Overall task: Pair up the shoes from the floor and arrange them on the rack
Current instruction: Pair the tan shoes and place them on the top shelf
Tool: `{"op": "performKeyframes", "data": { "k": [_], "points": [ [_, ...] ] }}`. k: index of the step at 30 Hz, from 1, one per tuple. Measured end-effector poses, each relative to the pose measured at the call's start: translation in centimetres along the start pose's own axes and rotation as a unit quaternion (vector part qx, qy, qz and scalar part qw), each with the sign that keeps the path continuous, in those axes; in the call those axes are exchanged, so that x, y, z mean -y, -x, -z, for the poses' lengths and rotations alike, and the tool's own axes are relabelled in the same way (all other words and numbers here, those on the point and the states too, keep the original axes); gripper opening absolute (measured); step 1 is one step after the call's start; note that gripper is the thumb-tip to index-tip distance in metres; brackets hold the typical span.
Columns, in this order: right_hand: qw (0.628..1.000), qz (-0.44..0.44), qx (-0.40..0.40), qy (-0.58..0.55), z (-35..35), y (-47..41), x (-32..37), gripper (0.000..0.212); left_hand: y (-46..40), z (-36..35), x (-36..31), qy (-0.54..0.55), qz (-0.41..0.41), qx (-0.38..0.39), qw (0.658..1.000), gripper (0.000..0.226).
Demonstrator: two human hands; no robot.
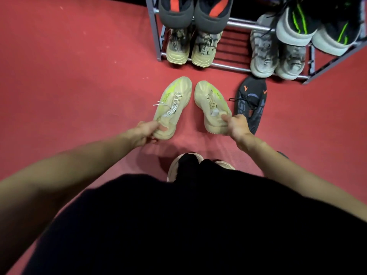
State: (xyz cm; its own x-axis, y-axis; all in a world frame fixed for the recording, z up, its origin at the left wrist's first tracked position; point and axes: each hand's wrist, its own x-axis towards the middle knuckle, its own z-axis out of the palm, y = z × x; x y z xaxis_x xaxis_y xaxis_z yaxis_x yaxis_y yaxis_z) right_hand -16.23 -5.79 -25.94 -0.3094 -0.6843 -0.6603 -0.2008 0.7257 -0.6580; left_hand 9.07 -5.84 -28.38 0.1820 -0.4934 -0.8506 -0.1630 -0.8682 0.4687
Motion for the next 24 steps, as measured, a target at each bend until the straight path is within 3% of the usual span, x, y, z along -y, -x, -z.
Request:
{"op": "performKeyframes", "data": {
  "k": [3,7,13,18,24],
  "points": [
    [0.999,0.016,-0.025,-0.025,1.0,1.4,1.2,0.042,2.2,0.8,-1.8,0.016,0.008,0.057,0.998,0.021],
    [0.996,0.057,-0.061,-0.037,3.6,4.7,3.1,0.028,6.8,1.7,-5.9,0.060,-0.035,0.119,0.990,0.006],
    [0.972,0.141,-0.172,-0.076,9.3,11.3,6.5,0.037,15.3,3.1,-10.2,0.113,-0.099,0.196,0.969,0.010],
    [0.935,0.209,-0.262,-0.116,13.2,18.3,8.9,0.024,23.4,3.9,-12.7,0.062,-0.198,0.196,0.958,0.007],
    [0.895,0.305,-0.283,-0.162,15.3,23.7,11.0,0.026,30.2,5.3,-13.5,0.098,-0.278,0.197,0.935,0.017]
  ]
}}
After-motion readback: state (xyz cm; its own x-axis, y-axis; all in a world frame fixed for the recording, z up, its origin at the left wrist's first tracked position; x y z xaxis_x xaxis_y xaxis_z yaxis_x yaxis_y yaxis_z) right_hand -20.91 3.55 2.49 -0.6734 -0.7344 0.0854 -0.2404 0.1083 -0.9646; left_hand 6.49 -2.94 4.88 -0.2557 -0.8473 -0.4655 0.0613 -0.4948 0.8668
